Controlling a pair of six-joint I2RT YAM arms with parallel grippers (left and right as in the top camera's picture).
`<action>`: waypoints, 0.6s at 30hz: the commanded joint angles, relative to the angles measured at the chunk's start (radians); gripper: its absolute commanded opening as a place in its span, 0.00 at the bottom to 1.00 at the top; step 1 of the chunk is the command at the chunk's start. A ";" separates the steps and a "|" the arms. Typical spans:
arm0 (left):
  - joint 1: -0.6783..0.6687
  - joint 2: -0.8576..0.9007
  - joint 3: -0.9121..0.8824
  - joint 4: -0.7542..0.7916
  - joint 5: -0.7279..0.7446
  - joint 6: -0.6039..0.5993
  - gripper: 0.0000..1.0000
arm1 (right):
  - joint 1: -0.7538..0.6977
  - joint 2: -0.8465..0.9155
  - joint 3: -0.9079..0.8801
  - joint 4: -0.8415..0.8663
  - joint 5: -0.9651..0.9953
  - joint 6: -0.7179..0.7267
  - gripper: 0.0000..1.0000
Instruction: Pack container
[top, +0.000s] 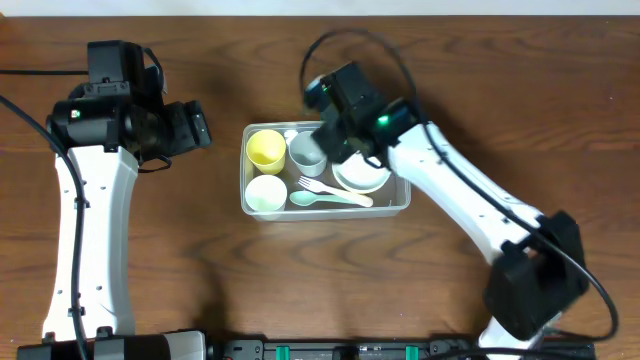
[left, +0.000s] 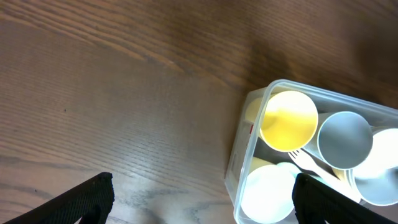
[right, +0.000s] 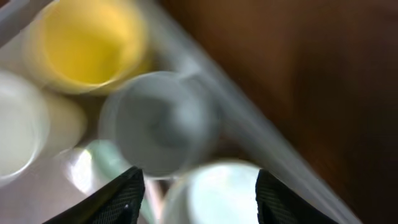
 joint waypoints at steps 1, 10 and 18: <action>0.002 0.007 -0.009 0.005 -0.008 0.016 0.92 | -0.075 -0.150 0.011 -0.003 0.293 0.381 0.63; -0.005 0.008 -0.009 0.060 -0.006 0.084 0.92 | -0.358 -0.317 0.010 -0.102 0.274 0.502 0.65; -0.121 0.038 -0.009 0.113 -0.023 0.210 0.98 | -0.563 -0.320 -0.021 -0.103 0.141 0.389 0.64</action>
